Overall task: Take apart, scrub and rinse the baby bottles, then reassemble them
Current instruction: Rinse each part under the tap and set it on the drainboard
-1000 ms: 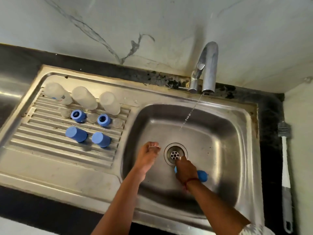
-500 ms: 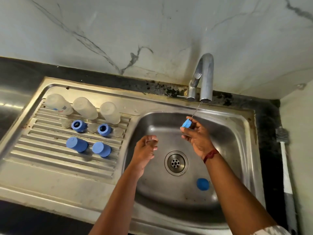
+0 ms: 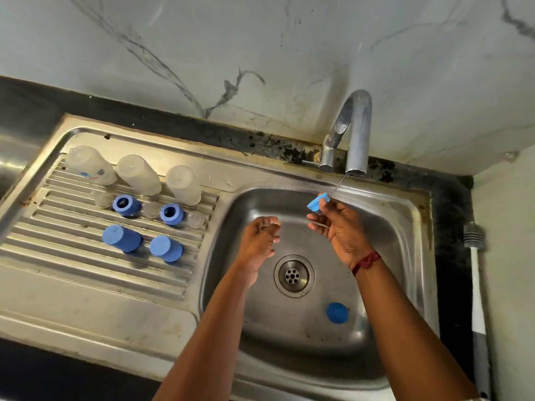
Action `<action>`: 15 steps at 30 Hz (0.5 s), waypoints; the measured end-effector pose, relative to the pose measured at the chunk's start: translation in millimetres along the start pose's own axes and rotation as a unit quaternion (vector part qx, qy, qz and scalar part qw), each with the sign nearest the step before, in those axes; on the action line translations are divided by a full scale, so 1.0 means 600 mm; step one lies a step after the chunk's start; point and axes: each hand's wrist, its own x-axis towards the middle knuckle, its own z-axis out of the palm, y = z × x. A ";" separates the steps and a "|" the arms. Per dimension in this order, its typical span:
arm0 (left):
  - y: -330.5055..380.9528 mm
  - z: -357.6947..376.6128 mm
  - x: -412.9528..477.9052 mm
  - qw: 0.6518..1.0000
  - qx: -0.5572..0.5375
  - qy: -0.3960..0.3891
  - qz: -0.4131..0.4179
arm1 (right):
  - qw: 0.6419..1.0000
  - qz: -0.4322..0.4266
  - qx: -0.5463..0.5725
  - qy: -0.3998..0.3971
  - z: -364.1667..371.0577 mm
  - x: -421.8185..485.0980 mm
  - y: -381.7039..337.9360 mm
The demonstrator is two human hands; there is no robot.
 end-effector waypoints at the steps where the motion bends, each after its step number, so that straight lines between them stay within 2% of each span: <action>1: -0.002 0.000 0.000 1.000 0.000 0.001 -0.002 | 1.000 0.003 0.004 -0.007 0.000 -0.001 -0.001; 10: -0.014 -0.014 -0.003 1.000 0.004 0.006 -0.009 | 0.998 -0.017 0.055 -0.039 -0.004 -0.004 -0.004; 13: -0.016 -0.022 -0.003 1.000 0.002 0.012 -0.008 | 0.998 -0.023 0.017 -0.058 -0.007 -0.005 -0.005; 15: -0.019 -0.029 -0.003 1.000 0.001 0.014 -0.009 | 0.997 -0.045 -0.048 -0.038 -0.005 -0.003 -0.004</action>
